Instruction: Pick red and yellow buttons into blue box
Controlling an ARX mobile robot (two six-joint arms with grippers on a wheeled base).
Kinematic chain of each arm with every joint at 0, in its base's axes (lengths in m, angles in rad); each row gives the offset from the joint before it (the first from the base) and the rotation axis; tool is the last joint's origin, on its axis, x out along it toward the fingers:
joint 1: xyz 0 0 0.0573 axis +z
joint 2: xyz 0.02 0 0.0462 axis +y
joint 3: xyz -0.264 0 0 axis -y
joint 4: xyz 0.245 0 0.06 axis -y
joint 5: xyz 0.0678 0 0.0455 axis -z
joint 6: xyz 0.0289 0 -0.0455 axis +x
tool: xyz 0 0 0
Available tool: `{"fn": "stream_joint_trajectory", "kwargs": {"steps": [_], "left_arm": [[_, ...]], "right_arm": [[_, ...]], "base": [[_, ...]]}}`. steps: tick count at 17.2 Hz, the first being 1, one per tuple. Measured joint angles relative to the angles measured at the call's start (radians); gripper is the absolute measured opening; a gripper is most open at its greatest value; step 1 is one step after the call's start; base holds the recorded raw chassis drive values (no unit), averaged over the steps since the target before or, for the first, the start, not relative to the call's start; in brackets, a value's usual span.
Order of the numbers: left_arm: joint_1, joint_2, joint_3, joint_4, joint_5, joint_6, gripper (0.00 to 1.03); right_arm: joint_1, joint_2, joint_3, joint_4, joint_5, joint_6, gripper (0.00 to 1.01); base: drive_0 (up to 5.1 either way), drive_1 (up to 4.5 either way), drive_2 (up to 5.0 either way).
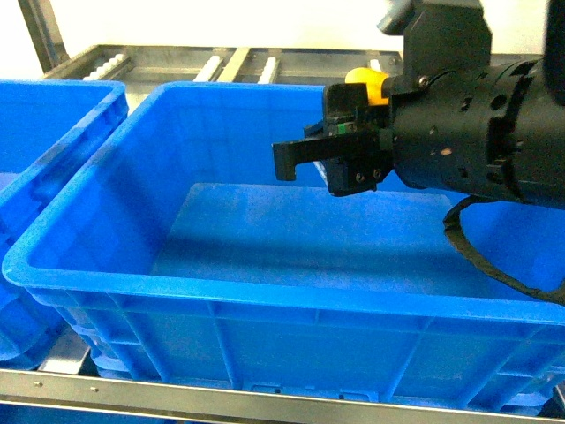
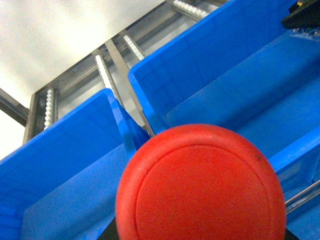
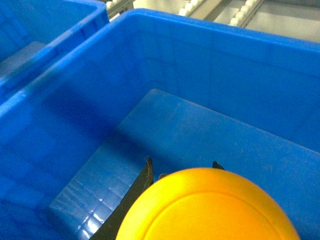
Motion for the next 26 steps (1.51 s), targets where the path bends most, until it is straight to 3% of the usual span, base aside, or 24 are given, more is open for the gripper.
{"fn": "stream_joint_trajectory", "kwargs": {"steps": [3,7,8,14,18,20,23,26], "left_arm": [[0.0,0.0,0.0,0.0,0.0,0.0,0.24],[0.0,0.0,0.0,0.0,0.0,0.0,0.24],[0.0,0.0,0.0,0.0,0.0,0.0,0.24],[0.0,0.0,0.0,0.0,0.0,0.0,0.24],[0.0,0.0,0.0,0.0,0.0,0.0,0.24],[0.0,0.0,0.0,0.0,0.0,0.0,0.24],[0.0,0.0,0.0,0.0,0.0,0.0,0.24],[0.0,0.0,0.0,0.0,0.0,0.0,0.24]], "right_arm": [[-0.023,0.044,0.015,-0.018,0.021,-0.019,0.27],[-0.057,0.055,0.019,-0.04,0.026,-0.074,0.27],[-0.061,0.059,0.019,-0.041,0.026,-0.083,0.32],[-0.063,0.059,0.019,-0.037,0.026,-0.084,1.0],[-0.073,0.056,0.018,-0.019,0.033,-0.1,0.98],[-0.116,0.048,0.009,-0.024,0.056,-0.122,0.98],[-0.183,0.021,-0.023,-0.028,0.055,-0.161,0.98],[-0.227,-0.008,-0.05,-0.04,0.044,-0.168,0.98]], "base": [[0.0,0.0,0.0],[0.0,0.0,0.0],[0.0,0.0,0.0],[0.0,0.0,0.0],[0.0,0.0,0.0],[0.0,0.0,0.0],[0.0,0.0,0.0],[0.0,0.0,0.0]]}}
